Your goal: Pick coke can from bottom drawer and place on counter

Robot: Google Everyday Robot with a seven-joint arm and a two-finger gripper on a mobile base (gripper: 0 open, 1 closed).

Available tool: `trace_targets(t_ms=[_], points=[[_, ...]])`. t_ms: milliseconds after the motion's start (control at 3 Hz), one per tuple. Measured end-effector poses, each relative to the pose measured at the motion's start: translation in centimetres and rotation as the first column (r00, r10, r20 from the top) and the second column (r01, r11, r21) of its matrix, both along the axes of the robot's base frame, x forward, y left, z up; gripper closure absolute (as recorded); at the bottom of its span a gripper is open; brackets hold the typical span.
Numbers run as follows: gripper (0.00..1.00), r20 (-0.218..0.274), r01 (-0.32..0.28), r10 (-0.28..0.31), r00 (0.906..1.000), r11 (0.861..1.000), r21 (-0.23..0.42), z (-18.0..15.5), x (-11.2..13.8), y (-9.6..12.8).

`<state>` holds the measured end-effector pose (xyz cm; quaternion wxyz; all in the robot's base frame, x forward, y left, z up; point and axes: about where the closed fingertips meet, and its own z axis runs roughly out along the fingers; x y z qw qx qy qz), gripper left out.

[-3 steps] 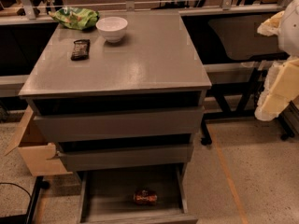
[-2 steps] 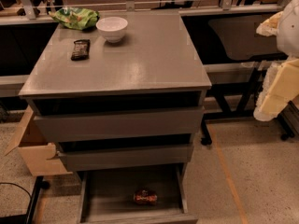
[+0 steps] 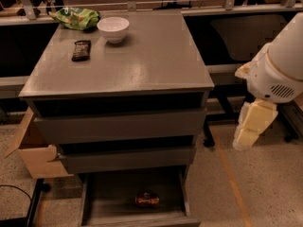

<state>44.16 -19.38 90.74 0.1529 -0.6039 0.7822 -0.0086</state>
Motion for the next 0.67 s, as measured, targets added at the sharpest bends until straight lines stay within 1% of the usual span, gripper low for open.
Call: trace_targets(t_ms=[333,667], points=[[0.00,-0.057,-0.017,0.018,0.9982,1.000,0.023,-5.8,-0.3,1.1],[0.00,-0.094,-0.029,0.033,0.9950,0.999,0.039,-10.2,-0.5,1.9]])
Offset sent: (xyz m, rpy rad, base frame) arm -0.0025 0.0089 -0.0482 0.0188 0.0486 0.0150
